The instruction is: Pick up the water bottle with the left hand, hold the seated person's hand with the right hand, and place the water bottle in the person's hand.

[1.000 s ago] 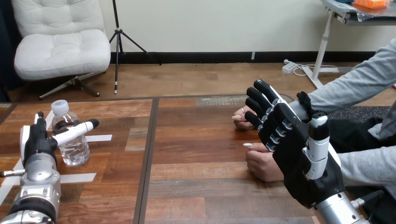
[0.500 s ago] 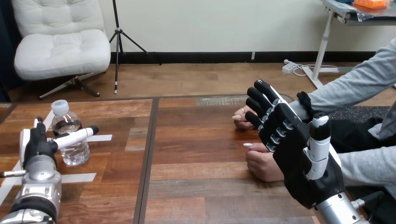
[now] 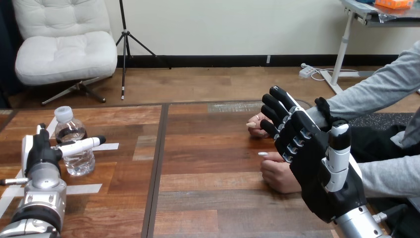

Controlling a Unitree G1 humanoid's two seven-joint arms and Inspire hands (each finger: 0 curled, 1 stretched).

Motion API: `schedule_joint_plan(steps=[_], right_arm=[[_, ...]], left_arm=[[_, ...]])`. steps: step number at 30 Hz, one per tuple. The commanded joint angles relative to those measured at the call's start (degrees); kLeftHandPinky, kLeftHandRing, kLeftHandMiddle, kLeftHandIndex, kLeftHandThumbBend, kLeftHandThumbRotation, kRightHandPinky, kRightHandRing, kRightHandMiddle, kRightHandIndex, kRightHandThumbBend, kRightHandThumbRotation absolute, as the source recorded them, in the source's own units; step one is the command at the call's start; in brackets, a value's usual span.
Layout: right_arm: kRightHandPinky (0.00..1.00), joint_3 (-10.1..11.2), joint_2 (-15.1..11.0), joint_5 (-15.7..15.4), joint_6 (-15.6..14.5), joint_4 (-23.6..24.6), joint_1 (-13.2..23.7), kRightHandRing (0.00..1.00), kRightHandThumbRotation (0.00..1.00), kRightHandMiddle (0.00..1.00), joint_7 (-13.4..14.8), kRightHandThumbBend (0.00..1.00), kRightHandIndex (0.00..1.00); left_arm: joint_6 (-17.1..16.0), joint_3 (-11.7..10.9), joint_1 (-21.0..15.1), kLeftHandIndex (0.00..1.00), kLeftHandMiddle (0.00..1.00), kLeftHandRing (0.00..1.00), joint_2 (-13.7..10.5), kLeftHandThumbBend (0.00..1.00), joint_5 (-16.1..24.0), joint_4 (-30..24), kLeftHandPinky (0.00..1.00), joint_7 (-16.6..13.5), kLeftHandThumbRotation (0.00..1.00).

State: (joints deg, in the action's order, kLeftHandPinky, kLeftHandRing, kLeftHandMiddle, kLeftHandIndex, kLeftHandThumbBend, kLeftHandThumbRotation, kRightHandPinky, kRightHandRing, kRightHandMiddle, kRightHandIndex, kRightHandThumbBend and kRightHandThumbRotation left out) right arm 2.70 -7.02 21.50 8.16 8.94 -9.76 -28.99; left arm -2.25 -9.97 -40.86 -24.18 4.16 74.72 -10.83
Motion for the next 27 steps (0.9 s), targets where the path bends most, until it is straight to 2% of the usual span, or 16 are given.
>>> schedule_joint_plan(steps=[1,17,27], right_arm=[[1.0,0.26,0.04,0.5,1.77,2.58,1.49,0.99,1.0,0.97,0.09,0.98,0.95],[1.0,0.16,0.01,0.9,1.83,2.71,1.37,1.0,1.0,0.97,-0.22,0.98,0.96],[1.0,0.18,-0.04,0.96,1.57,2.9,1.27,1.0,1.0,0.97,-0.05,0.99,0.96]], left_arm=[[0.21,0.73,-4.78,1.0,1.0,0.99,-0.75,0.89,0.8,-0.16,0.93,-0.29,0.09],[0.71,0.69,-4.94,1.0,1.0,1.0,-0.74,0.88,0.99,-0.25,0.95,-0.1,0.05],[1.19,0.73,-5.02,1.0,1.0,0.98,-0.81,0.89,1.17,0.06,0.94,-0.12,0.06]])
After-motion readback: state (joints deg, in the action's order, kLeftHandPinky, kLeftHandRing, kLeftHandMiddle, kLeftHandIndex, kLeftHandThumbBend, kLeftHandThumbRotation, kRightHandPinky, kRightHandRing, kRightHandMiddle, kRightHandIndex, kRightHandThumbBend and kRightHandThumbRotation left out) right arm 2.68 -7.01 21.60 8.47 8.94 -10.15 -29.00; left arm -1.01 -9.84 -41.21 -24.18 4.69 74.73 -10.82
